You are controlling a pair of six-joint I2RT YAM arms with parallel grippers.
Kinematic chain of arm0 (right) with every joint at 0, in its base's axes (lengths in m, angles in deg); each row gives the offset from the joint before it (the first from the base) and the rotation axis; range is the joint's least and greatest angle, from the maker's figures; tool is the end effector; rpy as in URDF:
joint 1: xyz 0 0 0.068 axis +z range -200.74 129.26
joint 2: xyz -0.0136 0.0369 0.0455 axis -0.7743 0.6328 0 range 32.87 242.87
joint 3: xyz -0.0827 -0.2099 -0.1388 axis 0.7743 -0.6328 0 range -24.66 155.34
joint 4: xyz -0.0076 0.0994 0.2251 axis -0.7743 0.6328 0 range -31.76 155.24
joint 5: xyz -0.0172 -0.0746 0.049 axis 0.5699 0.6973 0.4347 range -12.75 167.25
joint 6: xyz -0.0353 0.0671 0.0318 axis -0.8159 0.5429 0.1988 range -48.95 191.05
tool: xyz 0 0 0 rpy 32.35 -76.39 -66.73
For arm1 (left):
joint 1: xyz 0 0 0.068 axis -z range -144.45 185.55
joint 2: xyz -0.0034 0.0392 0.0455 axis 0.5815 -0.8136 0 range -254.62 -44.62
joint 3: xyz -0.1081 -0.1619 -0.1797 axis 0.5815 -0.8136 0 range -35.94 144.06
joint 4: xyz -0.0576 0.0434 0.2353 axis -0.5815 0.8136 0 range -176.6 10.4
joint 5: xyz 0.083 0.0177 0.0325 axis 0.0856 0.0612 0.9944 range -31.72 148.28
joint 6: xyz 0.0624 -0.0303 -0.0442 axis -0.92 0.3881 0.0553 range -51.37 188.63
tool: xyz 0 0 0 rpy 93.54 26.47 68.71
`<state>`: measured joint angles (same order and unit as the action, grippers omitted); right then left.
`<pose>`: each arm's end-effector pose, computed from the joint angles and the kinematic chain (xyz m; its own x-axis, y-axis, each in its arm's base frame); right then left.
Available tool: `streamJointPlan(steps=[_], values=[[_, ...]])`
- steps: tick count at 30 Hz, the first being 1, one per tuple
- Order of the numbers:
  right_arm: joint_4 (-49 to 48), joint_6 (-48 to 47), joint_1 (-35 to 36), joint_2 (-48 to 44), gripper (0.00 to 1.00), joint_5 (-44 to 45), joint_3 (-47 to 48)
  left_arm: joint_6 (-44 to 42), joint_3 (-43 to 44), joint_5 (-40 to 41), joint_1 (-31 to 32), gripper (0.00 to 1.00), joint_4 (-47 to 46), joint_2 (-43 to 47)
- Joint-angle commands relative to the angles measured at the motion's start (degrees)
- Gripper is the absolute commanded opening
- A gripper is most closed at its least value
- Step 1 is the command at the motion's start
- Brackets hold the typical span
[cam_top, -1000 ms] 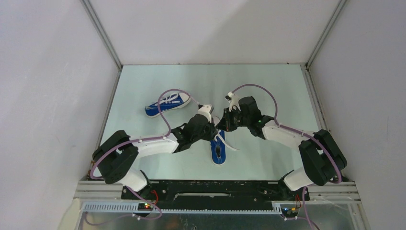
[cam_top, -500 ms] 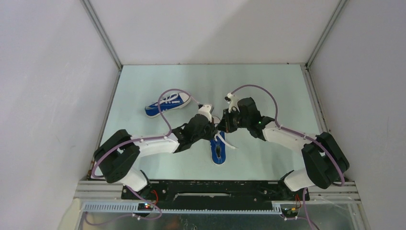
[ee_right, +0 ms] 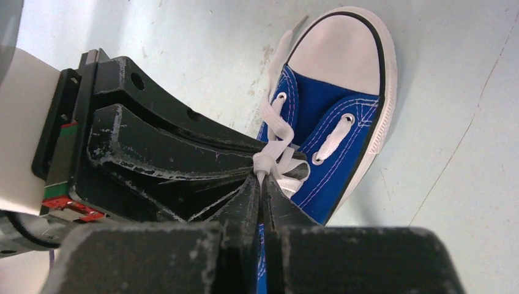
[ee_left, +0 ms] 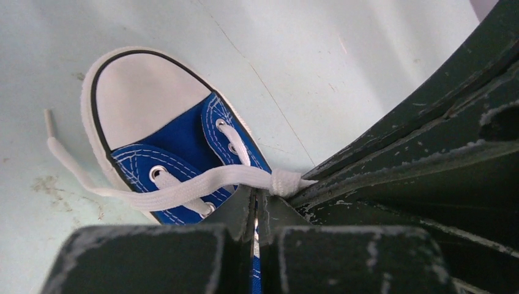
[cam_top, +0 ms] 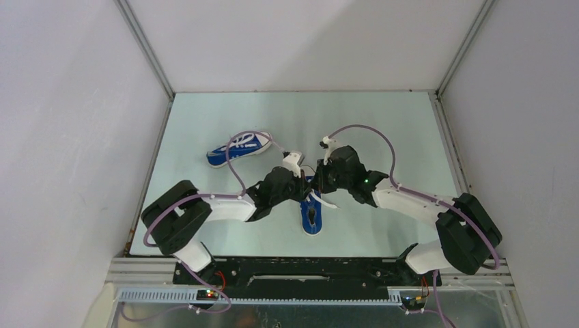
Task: Tie the shoes
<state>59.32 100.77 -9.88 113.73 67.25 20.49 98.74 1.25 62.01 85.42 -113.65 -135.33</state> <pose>0.2306 0.2160 0.1948 -0.7649 -0.0162 -0.6439 -0.4263 0.7621 0.4873 0.2210 -0.2551 0.1564 -0.6125 -0.0502 -0.7889 0.4834 0.7659 -0.4240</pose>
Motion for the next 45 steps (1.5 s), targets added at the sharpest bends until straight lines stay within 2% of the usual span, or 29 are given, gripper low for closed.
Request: streamJointPlan(steps=[1, 5, 11, 16, 18, 26, 34, 42, 45], values=[[-1.82, 5.54, 3.04, -2.46, 0.00, 2.81, 1.00, 0.16, -2.67, -10.05, -2.11, 0.00, -14.02, -2.22], [-1.43, 6.99, 5.26, -2.59, 0.00, 5.65, 1.00, 2.18, -4.57, -14.85, -3.91, 0.00, -20.86, -4.15], [-1.35, 7.52, 7.54, -2.61, 0.00, 10.51, 1.00, 2.78, -4.99, -18.45, -5.53, 0.00, -24.34, -5.53], [1.93, 6.59, 9.15, -1.85, 0.00, 15.48, 2.29, 6.80, -5.82, -24.00, -7.83, 0.00, -34.17, -9.34], [1.50, 6.59, 9.28, -1.46, 0.00, 15.54, 2.39, 9.09, -5.85, -26.92, -8.87, 0.00, -37.68, -11.43], [2.87, 5.95, 9.16, 0.96, 0.00, 13.99, 4.89, 16.60, -4.93, -30.44, -10.26, 0.00, -46.27, -18.10], [9.91, 2.72, 8.38, 1.92, 0.00, 15.65, 8.90, 16.50, -5.15, -29.88, -10.30, 0.00, -45.38, -18.91], [10.80, 2.83, 7.61, 2.56, 0.02, 14.62, 9.12, 18.05, -4.69, -30.37, -10.37, 0.00, -46.60, -21.01], [10.90, 3.18, 6.98, 3.00, 0.03, 13.44, 9.16, 17.31, -5.07, -29.05, -10.36, 0.00, -43.57, -20.70]])
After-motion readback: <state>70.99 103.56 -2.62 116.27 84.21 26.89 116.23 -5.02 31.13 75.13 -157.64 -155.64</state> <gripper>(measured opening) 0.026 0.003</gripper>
